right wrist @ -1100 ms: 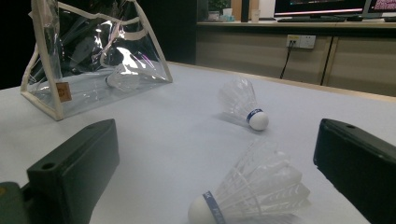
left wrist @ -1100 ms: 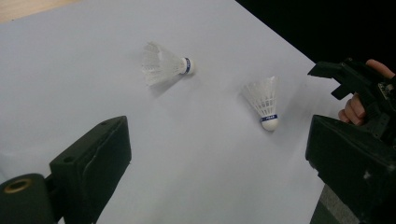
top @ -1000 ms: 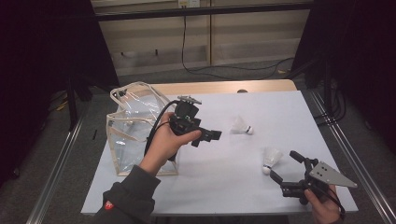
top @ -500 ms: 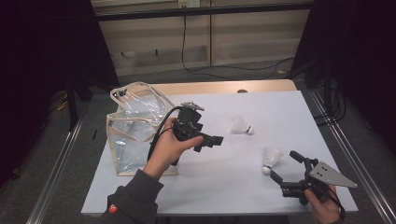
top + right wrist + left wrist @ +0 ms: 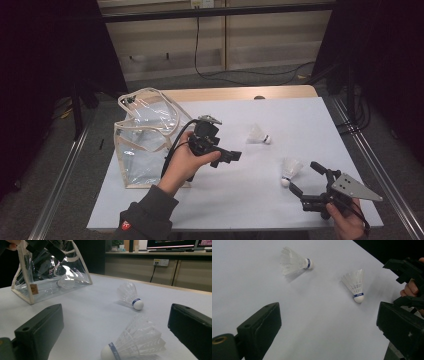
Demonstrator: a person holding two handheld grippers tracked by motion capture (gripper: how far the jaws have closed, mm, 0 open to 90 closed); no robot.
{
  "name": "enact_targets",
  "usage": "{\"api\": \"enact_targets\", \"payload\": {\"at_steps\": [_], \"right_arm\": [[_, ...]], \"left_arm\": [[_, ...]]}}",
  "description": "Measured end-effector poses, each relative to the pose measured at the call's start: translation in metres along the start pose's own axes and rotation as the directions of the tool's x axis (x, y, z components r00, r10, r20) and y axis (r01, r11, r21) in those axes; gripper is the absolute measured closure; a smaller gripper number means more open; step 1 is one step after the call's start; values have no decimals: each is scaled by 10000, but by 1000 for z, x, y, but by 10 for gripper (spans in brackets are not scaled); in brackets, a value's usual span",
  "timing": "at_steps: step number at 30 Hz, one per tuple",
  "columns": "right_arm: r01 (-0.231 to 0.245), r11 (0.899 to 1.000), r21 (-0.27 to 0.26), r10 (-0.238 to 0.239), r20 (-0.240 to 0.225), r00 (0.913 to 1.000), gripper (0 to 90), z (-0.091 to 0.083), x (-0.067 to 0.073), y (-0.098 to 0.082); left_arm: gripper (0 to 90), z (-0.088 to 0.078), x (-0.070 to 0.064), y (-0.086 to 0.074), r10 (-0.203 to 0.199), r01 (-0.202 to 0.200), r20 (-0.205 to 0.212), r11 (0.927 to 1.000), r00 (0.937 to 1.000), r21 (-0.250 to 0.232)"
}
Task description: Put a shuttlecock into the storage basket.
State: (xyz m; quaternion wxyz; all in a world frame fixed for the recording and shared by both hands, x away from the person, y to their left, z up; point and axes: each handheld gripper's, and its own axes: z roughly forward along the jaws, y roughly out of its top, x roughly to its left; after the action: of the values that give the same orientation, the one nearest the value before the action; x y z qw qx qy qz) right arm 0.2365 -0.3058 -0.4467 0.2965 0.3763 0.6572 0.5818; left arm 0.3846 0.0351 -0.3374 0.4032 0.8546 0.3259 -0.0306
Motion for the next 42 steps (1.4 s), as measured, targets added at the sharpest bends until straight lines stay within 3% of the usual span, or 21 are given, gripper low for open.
{"api": "enact_targets", "payload": {"at_steps": [14,28,42], "right_arm": [[0,10000,4,0,-35,10000,1,0,0,0],[16,10000,13,-16,-21,10000,1,0,0,0],[-8,10000,28,8,-8,10000,1,0,0,0]], "left_arm": [[58,12,-1,-9,33,-36,134,9999,9999,167],[55,24,-5,-14,464,-471,300,9986,9985,243],[55,35,-9,-18,649,-657,238,9972,9976,358]]}}
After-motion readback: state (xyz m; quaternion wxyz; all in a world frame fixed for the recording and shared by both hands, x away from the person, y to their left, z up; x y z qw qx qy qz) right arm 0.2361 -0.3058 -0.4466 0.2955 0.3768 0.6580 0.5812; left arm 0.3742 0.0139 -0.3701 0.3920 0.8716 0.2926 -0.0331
